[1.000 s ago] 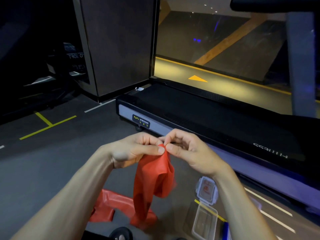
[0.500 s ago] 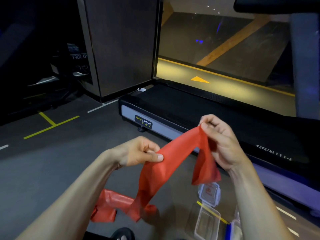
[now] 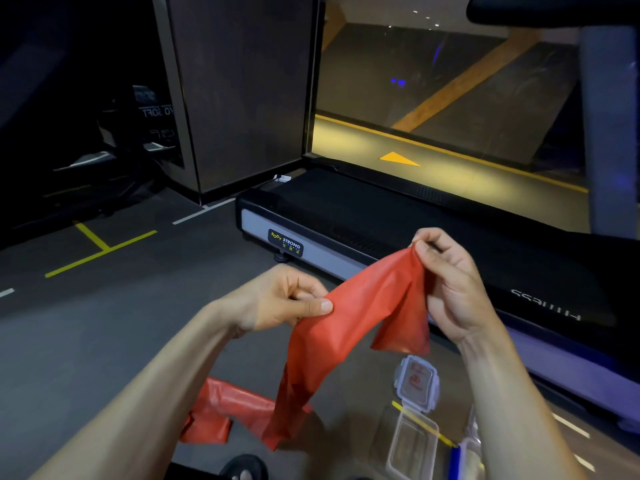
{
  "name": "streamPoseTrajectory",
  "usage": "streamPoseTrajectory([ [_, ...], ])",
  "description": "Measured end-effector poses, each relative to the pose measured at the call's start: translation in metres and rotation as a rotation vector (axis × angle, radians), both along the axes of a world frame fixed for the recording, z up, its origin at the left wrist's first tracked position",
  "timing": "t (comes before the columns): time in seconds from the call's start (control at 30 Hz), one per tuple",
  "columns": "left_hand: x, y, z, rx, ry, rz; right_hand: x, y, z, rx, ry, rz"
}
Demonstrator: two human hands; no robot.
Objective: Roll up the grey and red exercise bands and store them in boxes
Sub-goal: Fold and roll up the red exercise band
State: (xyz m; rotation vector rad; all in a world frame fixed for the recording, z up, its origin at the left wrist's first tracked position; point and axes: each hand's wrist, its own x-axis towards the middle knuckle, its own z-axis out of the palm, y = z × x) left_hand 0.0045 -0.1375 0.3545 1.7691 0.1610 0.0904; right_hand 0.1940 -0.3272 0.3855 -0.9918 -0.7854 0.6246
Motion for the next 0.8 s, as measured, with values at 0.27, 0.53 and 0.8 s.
streamPoseTrajectory([
  [0.27,-0.001,0.001,0.002,-0.055,-0.059,-0.016,0.004,-0.003,-0.003,-0.036,-0.022,-0.019],
  [0.53,-0.012,0.0,0.018,-0.52,-0.255,-0.152,-0.004,-0.005,-0.012,-0.182,-0.261,0.168],
  [0.8,-0.011,0.002,0.013,-0.521,-0.136,-0.139,-0.024,0.004,0.002,0.024,-0.089,0.152],
])
